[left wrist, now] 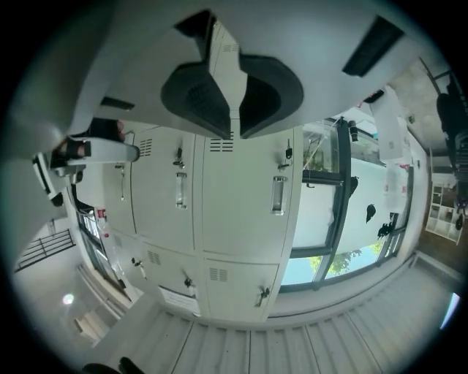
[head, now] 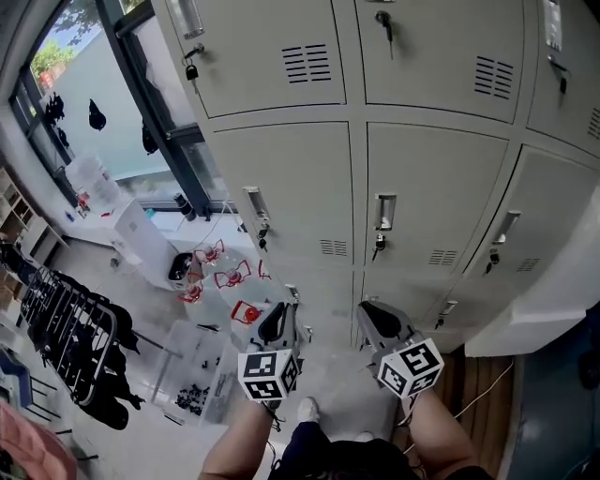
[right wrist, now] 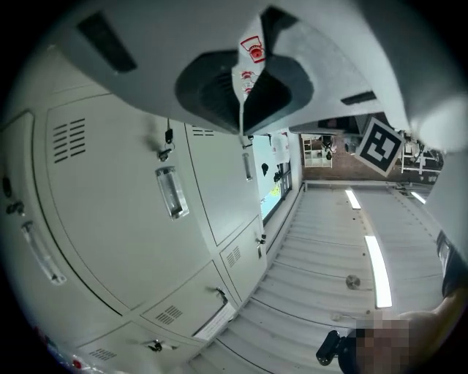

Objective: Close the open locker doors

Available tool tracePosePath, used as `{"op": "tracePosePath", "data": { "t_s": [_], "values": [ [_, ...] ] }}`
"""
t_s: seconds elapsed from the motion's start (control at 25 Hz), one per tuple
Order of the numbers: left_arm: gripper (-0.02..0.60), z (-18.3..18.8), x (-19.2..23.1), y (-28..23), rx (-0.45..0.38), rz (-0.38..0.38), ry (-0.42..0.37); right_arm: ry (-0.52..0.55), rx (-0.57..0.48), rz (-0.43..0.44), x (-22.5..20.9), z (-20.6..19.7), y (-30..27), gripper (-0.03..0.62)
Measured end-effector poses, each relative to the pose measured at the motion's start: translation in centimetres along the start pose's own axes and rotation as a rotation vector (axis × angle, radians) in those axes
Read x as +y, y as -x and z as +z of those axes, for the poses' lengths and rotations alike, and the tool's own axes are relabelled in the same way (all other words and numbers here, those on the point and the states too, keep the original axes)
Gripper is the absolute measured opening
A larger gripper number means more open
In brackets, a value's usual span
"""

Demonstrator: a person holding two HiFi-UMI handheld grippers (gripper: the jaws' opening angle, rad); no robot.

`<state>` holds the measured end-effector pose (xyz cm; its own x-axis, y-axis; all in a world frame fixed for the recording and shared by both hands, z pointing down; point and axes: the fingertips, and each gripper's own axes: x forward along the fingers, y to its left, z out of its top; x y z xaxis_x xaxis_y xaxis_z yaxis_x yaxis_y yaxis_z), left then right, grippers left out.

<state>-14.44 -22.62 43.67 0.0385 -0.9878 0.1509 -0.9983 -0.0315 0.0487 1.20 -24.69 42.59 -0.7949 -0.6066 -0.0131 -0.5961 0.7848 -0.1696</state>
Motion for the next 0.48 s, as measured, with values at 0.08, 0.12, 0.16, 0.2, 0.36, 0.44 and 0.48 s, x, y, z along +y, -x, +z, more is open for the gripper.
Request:
{"op": "tracePosePath", "data": {
  "t_s": [0.08, 0.12, 0.16, 0.2, 0.36, 0.44, 0.48],
  "values": [
    [0.011, 1.1, -1.3, 2.3, -0.021, 0.015, -0.013, 0.03, -0.001, 0.026, 0.6, 1.0, 1.3, 0.002],
    [0.003, 1.6, -1.9, 3.3, -0.028, 0.02, -0.022, 0.044, -0.001, 0.038, 0.9, 1.4, 1.8, 0.002],
    [0.003, 1.9, -2.5, 4.3, -0.032, 0.023, -0.03, 0.052, -0.003, 0.048, 1.2, 1.8, 2.2, 0.002],
    [0.003, 2.1, -3.0, 5.1, -0.036, 0.023, -0.035, 0.053, -0.005, 0.058, 1.5, 2.2, 2.6, 0.002],
    [0.003, 2.9, -4.5, 7.9, -0.058, -0.008, -0.015, 0.03, -0.022, 0.081, 2.4, 3.4, 3.7, 0.002],
    [0.003, 3.3, -4.8, 9.0, -0.07, -0.029, 0.007, 0.018, -0.03, 0.087, 2.9, 3.7, 4.1, 0.002],
    [0.003, 3.3, -4.8, 9.5, -0.073, -0.035, 0.014, 0.018, -0.033, 0.089, 3.2, 3.8, 4.4, 0.002]
  ]
}}
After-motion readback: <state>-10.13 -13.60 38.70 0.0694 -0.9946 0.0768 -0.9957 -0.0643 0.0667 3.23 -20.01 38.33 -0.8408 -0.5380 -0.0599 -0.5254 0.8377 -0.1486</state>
